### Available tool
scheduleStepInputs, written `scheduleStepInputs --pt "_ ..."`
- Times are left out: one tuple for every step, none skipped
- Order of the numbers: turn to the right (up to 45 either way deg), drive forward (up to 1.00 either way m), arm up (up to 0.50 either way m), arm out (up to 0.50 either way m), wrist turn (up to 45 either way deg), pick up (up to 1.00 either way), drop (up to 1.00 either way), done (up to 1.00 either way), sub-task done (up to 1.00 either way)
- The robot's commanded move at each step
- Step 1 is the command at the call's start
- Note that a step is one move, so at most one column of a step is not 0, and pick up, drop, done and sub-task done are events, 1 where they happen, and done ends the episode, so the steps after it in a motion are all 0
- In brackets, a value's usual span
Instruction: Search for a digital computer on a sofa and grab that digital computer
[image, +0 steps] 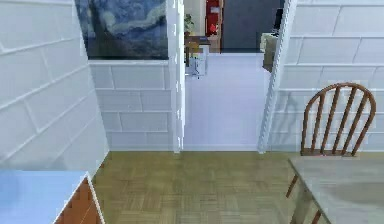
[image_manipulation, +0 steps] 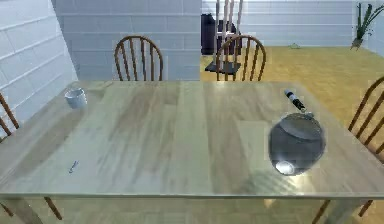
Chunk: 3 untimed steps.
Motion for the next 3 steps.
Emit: scheduleStepInputs --pt "0.0 0.90 0.00 0.00 0.0 0.00 0.00 0.00 0.00" --pt "27.0 0.00 0.00 0.00 0.0 0.00 0.00 0.00 0.00" --pt "0.0 1.00 0.00 0.00 0.0 0.00 0.00 0.00 0.00"
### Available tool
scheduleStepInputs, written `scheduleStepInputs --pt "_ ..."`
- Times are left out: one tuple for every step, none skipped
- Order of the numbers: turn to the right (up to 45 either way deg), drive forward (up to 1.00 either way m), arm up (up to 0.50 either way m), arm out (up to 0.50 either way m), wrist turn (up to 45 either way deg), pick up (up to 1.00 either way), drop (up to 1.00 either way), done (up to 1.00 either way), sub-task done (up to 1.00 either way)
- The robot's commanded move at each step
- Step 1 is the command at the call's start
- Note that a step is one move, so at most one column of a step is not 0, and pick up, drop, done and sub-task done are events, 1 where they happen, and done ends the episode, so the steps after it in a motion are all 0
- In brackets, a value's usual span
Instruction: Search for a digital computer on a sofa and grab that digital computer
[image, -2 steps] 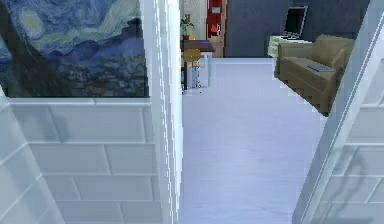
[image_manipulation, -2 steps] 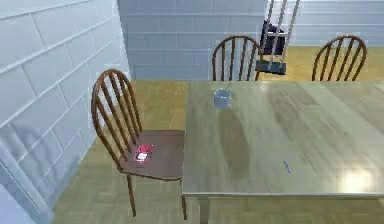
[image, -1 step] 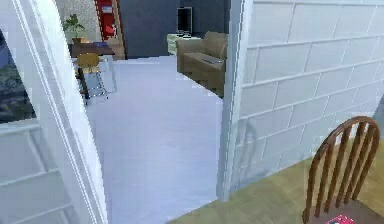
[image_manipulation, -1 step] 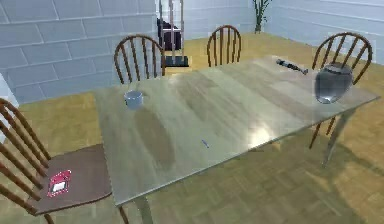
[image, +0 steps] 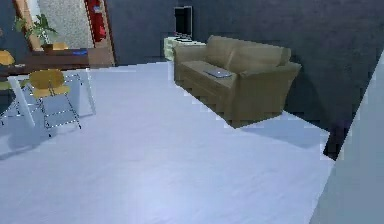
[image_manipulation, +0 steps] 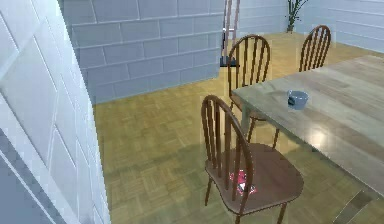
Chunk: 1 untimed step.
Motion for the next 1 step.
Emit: scheduleStepInputs --pt "9.0 0.00 0.00 0.00 0.0 0.00 0.00 0.00 0.00"
